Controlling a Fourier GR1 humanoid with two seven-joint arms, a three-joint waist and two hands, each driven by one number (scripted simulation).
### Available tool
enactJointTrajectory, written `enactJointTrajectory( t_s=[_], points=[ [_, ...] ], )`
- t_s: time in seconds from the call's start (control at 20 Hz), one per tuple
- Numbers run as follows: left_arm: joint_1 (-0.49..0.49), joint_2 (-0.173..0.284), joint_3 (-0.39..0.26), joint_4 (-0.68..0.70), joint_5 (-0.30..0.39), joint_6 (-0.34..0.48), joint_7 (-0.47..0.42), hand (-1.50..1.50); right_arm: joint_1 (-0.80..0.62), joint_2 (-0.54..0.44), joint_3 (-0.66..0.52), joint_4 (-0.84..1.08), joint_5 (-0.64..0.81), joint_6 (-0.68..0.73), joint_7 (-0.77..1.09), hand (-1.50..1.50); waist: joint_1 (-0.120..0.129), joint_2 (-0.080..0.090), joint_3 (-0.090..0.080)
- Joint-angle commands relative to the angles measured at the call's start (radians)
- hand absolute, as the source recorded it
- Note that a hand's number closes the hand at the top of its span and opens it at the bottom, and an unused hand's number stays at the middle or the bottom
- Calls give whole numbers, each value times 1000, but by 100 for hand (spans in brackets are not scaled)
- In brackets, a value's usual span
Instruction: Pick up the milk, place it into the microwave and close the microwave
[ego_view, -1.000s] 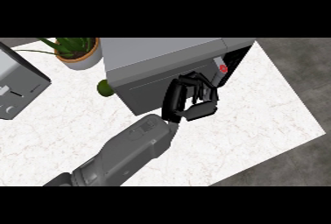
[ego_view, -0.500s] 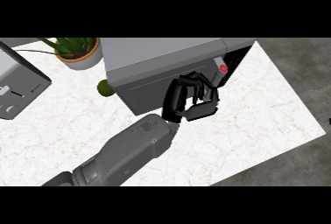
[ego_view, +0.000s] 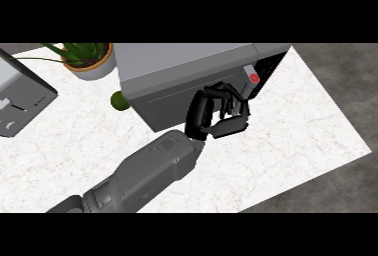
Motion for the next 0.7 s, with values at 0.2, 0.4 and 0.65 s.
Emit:
enactJointTrajectory(
  t_s=[0.2,0.4,0.65],
  points=[
    [-84,-1,17,84,33,-46,21,150,-14,-30,-8,-9,-35,24,14,-150,-21,14,-1],
    [-100,-1,-51,148,4,-11,68,150,-37,-31,-10,6,-81,27,9,-150,-6,13,5],
    [-75,-1,-66,193,21,45,92,150,-35,-50,-8,-5,-116,51,19,-150,11,8,3]
  ],
)
